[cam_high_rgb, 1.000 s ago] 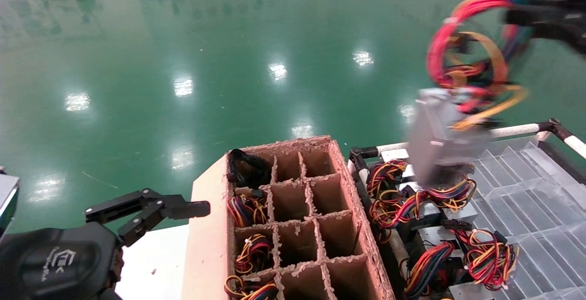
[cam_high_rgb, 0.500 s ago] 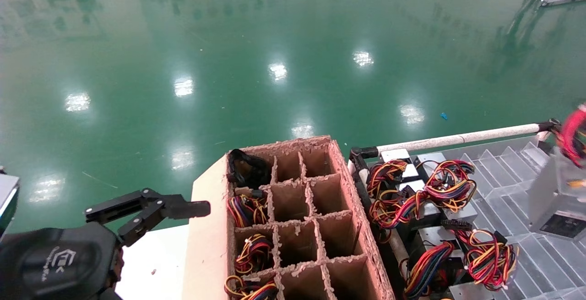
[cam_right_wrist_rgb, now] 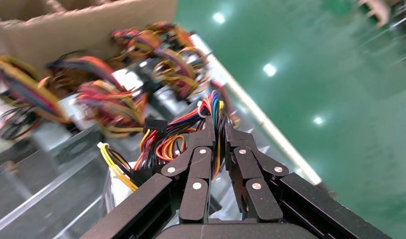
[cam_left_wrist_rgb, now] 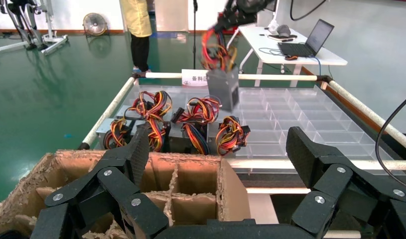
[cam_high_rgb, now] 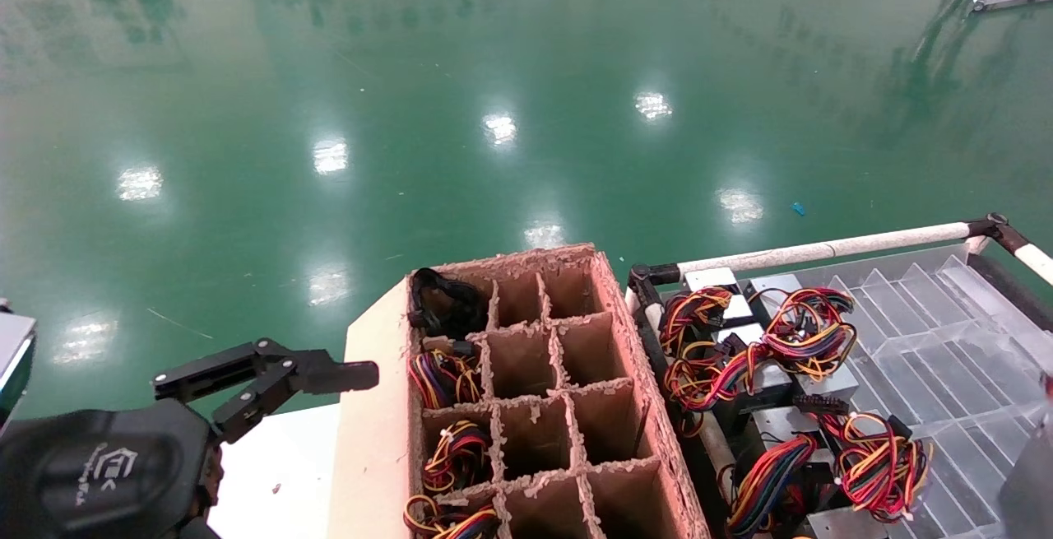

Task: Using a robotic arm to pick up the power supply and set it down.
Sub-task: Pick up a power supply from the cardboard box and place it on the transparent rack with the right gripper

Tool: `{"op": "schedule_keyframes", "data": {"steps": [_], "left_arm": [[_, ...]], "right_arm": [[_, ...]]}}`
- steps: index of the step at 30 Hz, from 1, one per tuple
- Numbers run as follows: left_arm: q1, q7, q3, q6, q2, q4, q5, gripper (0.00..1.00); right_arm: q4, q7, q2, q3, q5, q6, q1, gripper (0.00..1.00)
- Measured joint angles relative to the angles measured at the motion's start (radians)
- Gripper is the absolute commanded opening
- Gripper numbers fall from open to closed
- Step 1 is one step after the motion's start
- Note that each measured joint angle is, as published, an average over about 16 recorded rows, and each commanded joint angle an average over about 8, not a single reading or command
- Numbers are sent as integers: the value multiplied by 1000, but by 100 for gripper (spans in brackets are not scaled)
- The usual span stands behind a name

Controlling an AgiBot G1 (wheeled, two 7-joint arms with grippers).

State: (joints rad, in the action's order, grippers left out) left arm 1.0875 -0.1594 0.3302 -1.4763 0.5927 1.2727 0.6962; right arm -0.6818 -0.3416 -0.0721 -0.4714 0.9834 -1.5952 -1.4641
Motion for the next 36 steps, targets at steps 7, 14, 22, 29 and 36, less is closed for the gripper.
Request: {"op": "schedule_keyframes", "data": {"steps": [7, 14, 22, 29, 36], "left_arm": [[0, 0, 0, 0, 0, 0, 0, 100], [0, 0, 0, 0, 0, 0, 0, 100], [0, 0, 1, 0, 0, 0, 0, 100], [0, 0, 1, 0, 0, 0, 0, 100], [0, 0, 1, 0, 0, 0, -1, 100]], "right_arm": [[-15, -36, 20, -75, -67, 1, 67, 0], [-54, -52, 18, -123, -100, 5, 99, 0], [-102, -44, -3, -153, -91, 7, 89, 0], [-124, -23, -21, -181, -75, 6, 69, 0], [-119, -14, -21, -215, -82, 4, 58, 0]]}}
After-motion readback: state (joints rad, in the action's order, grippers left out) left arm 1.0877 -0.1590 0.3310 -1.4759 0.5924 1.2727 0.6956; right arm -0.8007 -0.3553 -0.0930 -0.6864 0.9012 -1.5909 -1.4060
